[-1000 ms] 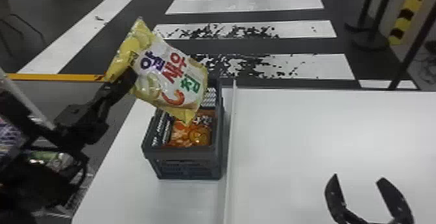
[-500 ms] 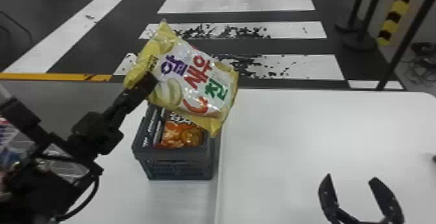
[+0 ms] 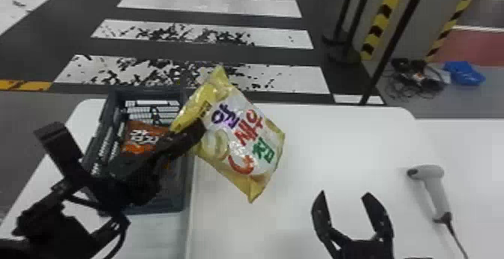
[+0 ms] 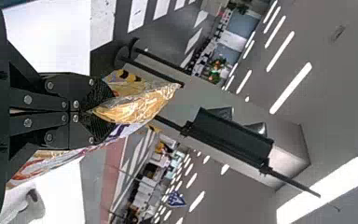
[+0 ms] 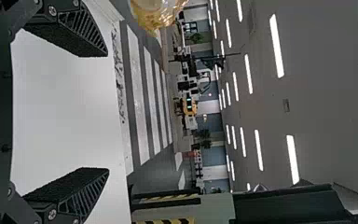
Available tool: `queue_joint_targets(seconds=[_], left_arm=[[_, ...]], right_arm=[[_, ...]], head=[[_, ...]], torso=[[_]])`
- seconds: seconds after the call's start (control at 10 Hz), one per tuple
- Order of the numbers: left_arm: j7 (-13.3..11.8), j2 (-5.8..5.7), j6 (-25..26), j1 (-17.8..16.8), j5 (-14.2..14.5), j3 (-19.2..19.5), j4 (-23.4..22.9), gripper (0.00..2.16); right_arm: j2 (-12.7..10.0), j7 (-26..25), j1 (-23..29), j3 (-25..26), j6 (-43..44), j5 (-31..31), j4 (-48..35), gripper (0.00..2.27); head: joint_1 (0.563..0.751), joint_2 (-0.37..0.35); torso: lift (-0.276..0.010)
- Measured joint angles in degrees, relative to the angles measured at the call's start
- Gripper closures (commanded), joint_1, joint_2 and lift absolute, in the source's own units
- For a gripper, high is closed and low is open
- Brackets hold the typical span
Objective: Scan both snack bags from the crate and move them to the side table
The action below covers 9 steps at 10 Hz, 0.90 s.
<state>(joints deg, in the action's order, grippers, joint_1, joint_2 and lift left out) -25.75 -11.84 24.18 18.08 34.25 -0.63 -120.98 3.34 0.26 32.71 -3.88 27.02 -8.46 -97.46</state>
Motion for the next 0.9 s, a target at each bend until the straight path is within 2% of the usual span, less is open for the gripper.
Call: queue_joint_targets(seconds=[0.2,0.4,0.6,0.7,0.8,0.9], left_arm=[[0.59,-0.03,-0.16,-3.00,-4.96,-8.03,5.80,2.14],[1.27,0.04,-0.79,-7.05,-8.65,-14.86,12.98,2.14],[0.64,0.31,-2.10,-11.81,-9.84,-19.79,20.77,2.13],[0.40,1.07,-2.45,-14.76,-10.15,-22.17,25.27,2.06],[0.51,2.29,-2.58,-17.10,-10.43,-24.25,29.25,1.76],[1.20,3.48,-2.71,-18.91,-10.94,-26.12,32.51,0.74]], right_arm=[[-0.04,-0.03,0.36,0.84,-0.09,-0.38,-0.78,0.12],[-0.05,0.00,0.55,1.20,-0.09,-0.57,-0.98,0.12],[-0.03,-0.01,0.67,1.25,-0.21,-0.60,-1.24,0.12],[-0.04,0.00,0.68,1.18,-0.48,-0.60,-1.41,0.12],[-0.07,0.00,0.69,1.05,-0.60,-0.59,-1.49,0.12],[-0.09,0.00,0.71,0.99,-0.61,-0.59,-1.50,0.12]], head=[[0.695,-0.232],[0.695,-0.287],[0.695,-0.329],[0.695,-0.347],[0.695,-0.350],[0.695,-0.350]], torso=[[-0.099],[-0.099],[-0.099],[-0.099],[-0.099],[-0.099]])
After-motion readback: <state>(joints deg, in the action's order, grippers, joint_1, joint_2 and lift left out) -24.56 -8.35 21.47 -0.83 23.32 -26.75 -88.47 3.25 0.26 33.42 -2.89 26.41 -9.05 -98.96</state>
